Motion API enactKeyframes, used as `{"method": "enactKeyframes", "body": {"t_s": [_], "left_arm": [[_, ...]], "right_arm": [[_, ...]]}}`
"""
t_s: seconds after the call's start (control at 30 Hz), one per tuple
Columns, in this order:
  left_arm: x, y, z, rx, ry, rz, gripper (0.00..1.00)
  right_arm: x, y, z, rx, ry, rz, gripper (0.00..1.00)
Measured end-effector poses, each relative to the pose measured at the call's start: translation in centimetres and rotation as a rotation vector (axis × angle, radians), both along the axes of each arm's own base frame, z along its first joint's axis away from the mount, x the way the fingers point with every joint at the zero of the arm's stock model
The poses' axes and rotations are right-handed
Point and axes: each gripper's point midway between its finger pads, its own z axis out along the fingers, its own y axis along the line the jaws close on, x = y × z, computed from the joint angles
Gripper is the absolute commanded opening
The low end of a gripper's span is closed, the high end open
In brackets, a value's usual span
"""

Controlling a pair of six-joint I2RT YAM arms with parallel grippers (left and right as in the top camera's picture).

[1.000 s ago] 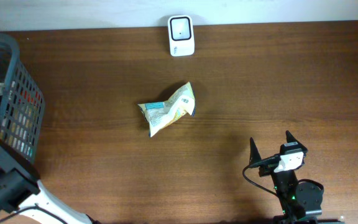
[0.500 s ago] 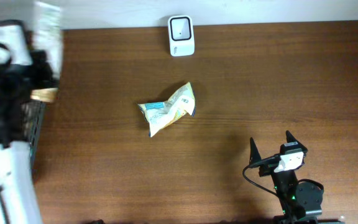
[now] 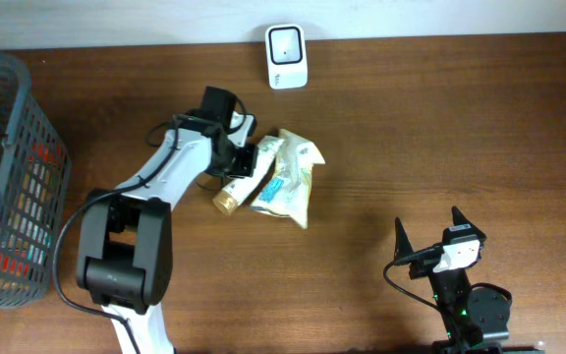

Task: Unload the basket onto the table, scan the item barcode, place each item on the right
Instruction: 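Set the white tube beside the snack bag and withdraw left gripper, then grasp the orange-capped pasta package from the basket with the left gripper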

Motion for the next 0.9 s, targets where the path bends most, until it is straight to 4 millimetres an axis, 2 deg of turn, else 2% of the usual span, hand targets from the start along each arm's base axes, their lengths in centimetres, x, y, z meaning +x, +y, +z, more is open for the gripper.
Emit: {"method": "enactKeyframes", "body": {"t_s": [0.07, 0.17, 0.2, 0.27, 0.33, 0.4, 0.43, 0.47, 0.5, 0.57, 0.6, 0.63, 0.67, 0.7, 0.77, 0.8, 0.87, 0.9], "left_arm": [[-0.4, -1.1, 0.0, -0.002, 0.001, -0.027, 0.00], [-0.6, -1.4, 0.0, -0.008, 0.004, -0.030, 0.15], [-0.6, -1.5, 0.0, -0.013, 0.008, -0.030, 0.35], [-0.8, -2.1, -0.3, -0.028, 0.025, -0.041, 0.97], [-0.6, -2.8, -0.1, -0.049, 0.030, -0.051, 0.99], [0.7, -2.9, 2.3, -0.064, 0.010, -0.042, 0.99], [1.1, -2.0, 4.3, -0.059, 0.025, -0.021, 0.99], [3.0, -0.3, 7.9, -0.062, -0.019, 0.021, 0.99], [5.2, 2.1, 12.5, -0.069, -0.108, 0.068, 0.99], [7.4, 8.4, 22.2, -0.069, -0.320, 0.172, 0.99], [7.6, 12.4, 27.3, -0.056, -0.449, 0.244, 0.99], [7.0, 16.1, 30.8, -0.037, -0.536, 0.315, 0.99], [5.4, 21.2, 34.1, 0.003, -0.617, 0.419, 0.99], [3.4, 26.0, 35.9, 0.058, -0.656, 0.532, 0.99], [0.0, 33.9, 36.4, 0.167, -0.649, 0.766, 0.99], [-1.2, 36.6, 36.1, 0.197, -0.637, 0.849, 0.99], [-5.3, 43.5, 35.7, 0.288, -0.613, 1.059, 0.99], [-6.1, 45.0, 35.2, 0.304, -0.608, 1.101, 0.99]], "right_arm": [[0.0, 0.0, 0.0, 0.000, 0.000, 0.000, 0.99], [0.0, 0.0, 0.0, 0.000, 0.000, 0.000, 0.99], [0.0, 0.0, 0.0, -0.001, 0.000, 0.000, 0.99], [0.0, 0.0, 0.0, 0.000, 0.000, 0.000, 0.99], [0.0, 0.0, 0.0, -0.001, 0.000, 0.000, 0.99], [0.0, 0.0, 0.0, 0.000, 0.000, 0.000, 0.99], [0.0, 0.0, 0.0, -0.001, 0.001, 0.000, 0.99], [0.0, 0.0, 0.0, 0.000, 0.000, 0.000, 0.99], [0.0, 0.0, 0.0, 0.000, 0.000, 0.000, 0.99], [0.0, 0.0, 0.0, 0.000, 0.000, 0.000, 0.99], [0.0, 0.0, 0.0, 0.000, 0.000, 0.000, 0.99], [0.0, 0.0, 0.0, 0.000, 0.000, 0.000, 0.99], [0.0, 0.0, 0.0, 0.000, 0.000, 0.000, 0.99], [0.0, 0.0, 0.0, 0.000, 0.000, 0.000, 0.99], [0.0, 0.0, 0.0, 0.000, 0.000, 0.000, 0.99], [0.0, 0.0, 0.0, 0.000, 0.000, 0.000, 0.99], [0.0, 0.0, 0.0, 0.000, 0.000, 0.000, 0.99], [0.0, 0.0, 0.0, 0.000, 0.000, 0.000, 0.99]]}}
